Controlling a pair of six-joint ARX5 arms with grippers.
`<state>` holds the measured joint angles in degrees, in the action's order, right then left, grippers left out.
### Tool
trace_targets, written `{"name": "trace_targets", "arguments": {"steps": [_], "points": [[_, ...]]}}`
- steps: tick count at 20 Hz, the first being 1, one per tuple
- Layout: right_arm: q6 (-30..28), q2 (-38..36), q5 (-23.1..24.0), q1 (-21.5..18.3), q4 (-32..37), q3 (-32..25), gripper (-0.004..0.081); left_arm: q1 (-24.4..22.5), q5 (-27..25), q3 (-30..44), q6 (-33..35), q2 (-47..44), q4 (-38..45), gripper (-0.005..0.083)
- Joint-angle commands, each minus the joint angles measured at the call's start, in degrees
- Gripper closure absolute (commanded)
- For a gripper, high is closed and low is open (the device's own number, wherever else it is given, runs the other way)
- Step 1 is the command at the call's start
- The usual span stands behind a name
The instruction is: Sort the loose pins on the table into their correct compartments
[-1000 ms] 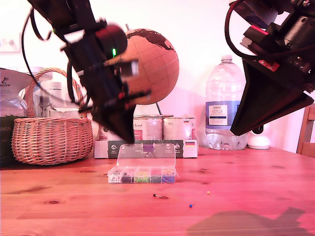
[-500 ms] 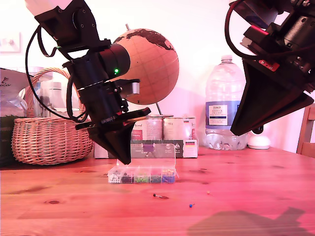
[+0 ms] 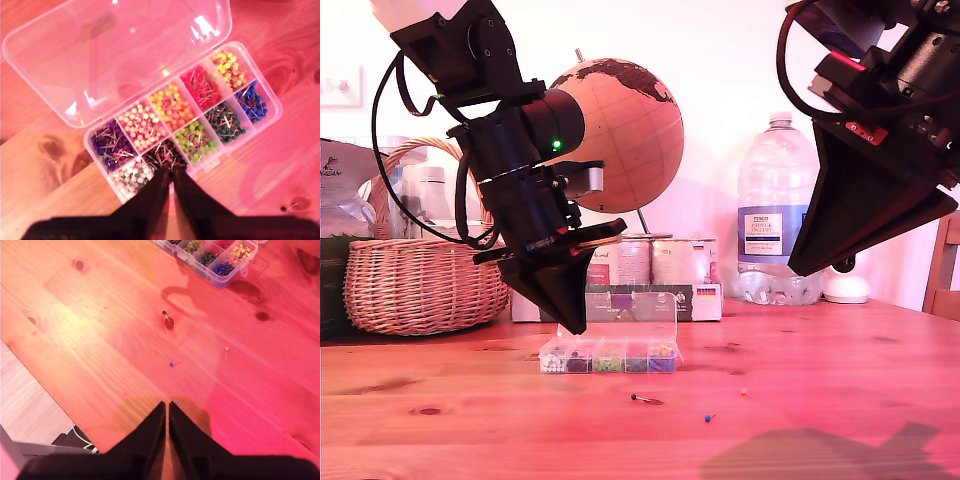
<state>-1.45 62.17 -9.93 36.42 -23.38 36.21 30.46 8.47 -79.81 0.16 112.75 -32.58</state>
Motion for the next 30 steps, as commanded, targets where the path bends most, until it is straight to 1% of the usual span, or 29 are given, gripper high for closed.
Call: {"name": "trace_targets", "arguments": {"steps": [1, 6, 7, 9, 11, 13, 14, 16, 17, 18, 19, 20, 21, 25, 26, 27, 30], "points": [[-0.1, 0.2, 0.0, -0.1, 0.3, 0.6, 0.0783, 0.0, 0.1, 0.4, -0.2, 1.3, 0.4, 0.0676], [-0.1, 0.2, 0.0, -0.1, 0.3, 0.6, 0.0783, 0.0, 0.1, 0.2, -0.2, 1.3, 0.5, 0.0679], [-0.1, 0.2, 0.0, -0.1, 0.3, 0.6, 0.0783, 0.0, 0.1, 0.2, -0.1, 1.2, 0.5, 0.0695], [-0.1, 0.2, 0.0, -0.1, 0.3, 0.6, 0.0783, 0.0, 0.5, -0.2, 0.4, 0.7, -0.4, 0.0800], [-0.1, 0.2, 0.0, -0.1, 0.3, 0.6, 0.0783, 0.1, 1.9, -0.2, 0.6, -0.7, -1.4, 0.0797], [-0.1, 0.2, 0.0, -0.2, 0.3, 0.6, 0.0783, 0.6, 2.6, -0.2, 6.4, -2.6, -3.0, 0.0797], [-0.1, 0.2, 0.0, -0.2, 0.3, 0.6, 0.0783, 0.9, 3.2, -0.2, 6.4, -3.6, -4.0, 0.0797], [-0.1, 0.2, 0.0, -0.2, 0.3, 0.6, 0.0783, 1.8, 4.4, -0.2, 21.0, -5.3, -5.8, 0.0797], [-0.1, 0.2, 0.0, -0.2, 0.3, 0.6, 0.0783, 2.4, 7.0, -0.2, 21.9, -5.9, -6.6, 0.0797], [-0.1, 0.2, 0.0, -0.2, 0.3, 0.6, 0.0783, 2.6, 10.8, -0.2, 29.7, -6.3, -7.6, 0.0797], [-0.1, 0.2, 0.0, -0.2, 0.3, 0.6, 0.0783, 2.8, 13.2, -0.2, 33.2, -6.4, -8.7, 0.0797], [-0.1, 0.2, 0.0, -0.2, 0.3, 0.6, 0.0783, 3.5, 13.6, -0.2, 33.2, -6.4, -10.0, 0.0797], [-0.1, 0.2, 0.0, -0.2, 0.3, 0.6, 0.0783, 4.3, 13.6, -0.2, 41.1, -6.4, -11.1, 0.0797], [-0.2, 0.2, 0.0, -0.2, 0.3, 0.6, 0.0783, 6.7, 13.5, -0.2, 48.8, -6.4, -10.8, 0.0797], [-0.2, 0.2, 0.0, -0.2, 0.3, 0.6, 0.0783, 7.3, 13.6, -0.2, 48.8, -6.4, -10.7, 0.0797], [-0.2, 0.2, 0.0, -0.2, 0.3, 0.6, 0.0783, 8.1, 13.6, -0.2, 50.9, -6.4, -10.6, 0.0797], [-0.2, 0.2, 0.0, -0.2, 0.4, 0.6, 0.0783, 8.6, 13.2, -0.2, 50.8, -6.4, -10.6, 0.0797]]}}
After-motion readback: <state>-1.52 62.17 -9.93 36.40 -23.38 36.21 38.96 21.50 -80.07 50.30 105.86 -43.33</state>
